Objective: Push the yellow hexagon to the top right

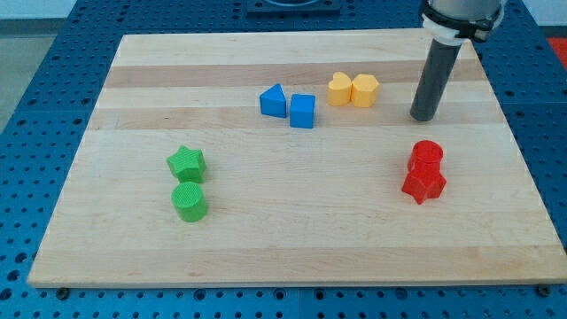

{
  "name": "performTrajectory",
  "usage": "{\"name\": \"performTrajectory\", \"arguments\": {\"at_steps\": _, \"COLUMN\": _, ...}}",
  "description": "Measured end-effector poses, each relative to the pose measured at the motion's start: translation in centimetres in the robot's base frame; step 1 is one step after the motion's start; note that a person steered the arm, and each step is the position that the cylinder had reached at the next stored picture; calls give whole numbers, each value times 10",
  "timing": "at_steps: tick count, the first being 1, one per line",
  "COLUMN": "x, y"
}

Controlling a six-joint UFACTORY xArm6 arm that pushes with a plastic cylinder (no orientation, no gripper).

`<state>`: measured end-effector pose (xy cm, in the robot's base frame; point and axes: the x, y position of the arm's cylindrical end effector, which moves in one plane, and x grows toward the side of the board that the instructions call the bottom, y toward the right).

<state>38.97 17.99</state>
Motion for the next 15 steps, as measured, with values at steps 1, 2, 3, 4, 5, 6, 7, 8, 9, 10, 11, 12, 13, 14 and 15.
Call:
{"name": "performTrajectory", "arguments": {"at_steps": 1, "x": 0, "y": -1}}
{"name": "performTrajectory", "arguments": {"at_steps": 2, "x": 0, "y": -49}}
{"name": "performTrajectory", "arguments": {"at_steps": 3, "x": 0, "y": -125}}
{"name": "performTrajectory", "arguments": {"at_steps": 4, "x": -1, "y": -128}}
{"name": "performTrajectory", "arguments": {"at_steps": 5, "x": -13, "y": -108}}
{"name": "performTrajectory", "arguments": {"at_steps": 6, "x": -25, "y": -86}}
{"name": "performTrajectory", "arguments": {"at_steps": 7, "x": -36, "y": -76}}
{"name": "performTrajectory", "arguments": {"at_steps": 8, "x": -56, "y": -73}}
{"name": "performTrajectory", "arguments": {"at_steps": 9, "x": -72, "y": -73}}
{"name": "performTrajectory", "arguments": {"at_steps": 10, "x": -81, "y": -73}}
{"name": "performTrajectory", "arguments": {"at_steps": 11, "x": -82, "y": -69}}
{"name": "performTrajectory", "arguments": {"at_steps": 12, "x": -82, "y": -36}}
{"name": "performTrajectory", "arguments": {"at_steps": 13, "x": -84, "y": -12}}
{"name": "performTrajectory", "arguments": {"at_steps": 14, "x": -98, "y": -12}}
{"name": "performTrajectory", "arguments": {"at_steps": 15, "x": -108, "y": -12}}
